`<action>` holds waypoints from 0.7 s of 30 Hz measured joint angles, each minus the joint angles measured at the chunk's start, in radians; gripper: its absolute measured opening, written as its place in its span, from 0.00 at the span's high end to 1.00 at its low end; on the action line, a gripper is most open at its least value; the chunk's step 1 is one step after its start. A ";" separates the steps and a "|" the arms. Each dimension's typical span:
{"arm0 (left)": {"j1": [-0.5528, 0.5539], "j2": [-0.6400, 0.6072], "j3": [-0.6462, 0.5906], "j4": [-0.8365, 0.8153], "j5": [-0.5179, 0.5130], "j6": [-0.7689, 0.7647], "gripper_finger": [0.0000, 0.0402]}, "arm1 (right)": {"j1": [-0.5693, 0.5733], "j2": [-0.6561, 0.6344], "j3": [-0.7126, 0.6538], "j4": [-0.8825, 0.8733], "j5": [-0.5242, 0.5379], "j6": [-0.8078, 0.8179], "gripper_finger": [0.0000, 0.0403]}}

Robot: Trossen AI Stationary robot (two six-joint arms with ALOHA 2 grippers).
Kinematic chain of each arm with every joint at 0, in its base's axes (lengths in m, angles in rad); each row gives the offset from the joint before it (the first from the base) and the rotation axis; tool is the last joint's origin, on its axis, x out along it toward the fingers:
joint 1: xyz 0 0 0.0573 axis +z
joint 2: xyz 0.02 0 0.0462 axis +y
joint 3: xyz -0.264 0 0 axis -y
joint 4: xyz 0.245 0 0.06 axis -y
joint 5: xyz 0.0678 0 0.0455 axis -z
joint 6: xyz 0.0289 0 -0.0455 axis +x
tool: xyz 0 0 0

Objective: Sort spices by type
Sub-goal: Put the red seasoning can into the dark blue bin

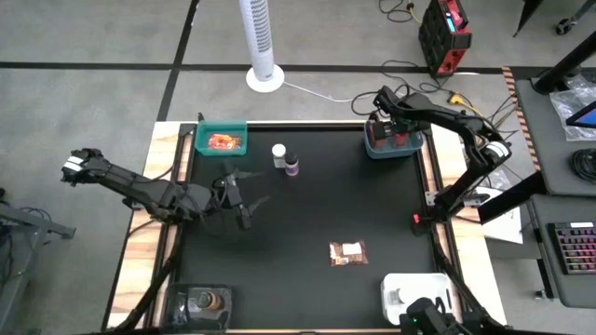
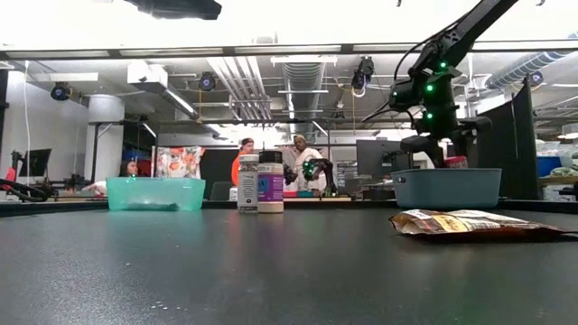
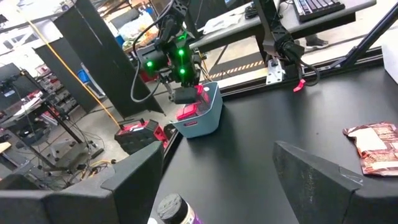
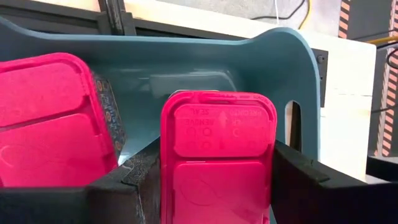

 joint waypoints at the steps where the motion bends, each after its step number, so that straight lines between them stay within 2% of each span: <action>1: 0.000 0.000 0.000 -0.002 0.000 0.000 0.29 | 0.000 0.000 0.000 0.003 0.000 0.000 0.48; 18: 0.000 0.000 0.000 -0.005 0.000 0.000 0.29 | 0.000 0.000 -0.005 0.011 -0.004 0.000 0.48; 21: 0.000 0.000 0.000 -0.005 0.000 0.000 0.29 | 0.000 0.000 -0.005 0.011 -0.004 0.000 0.46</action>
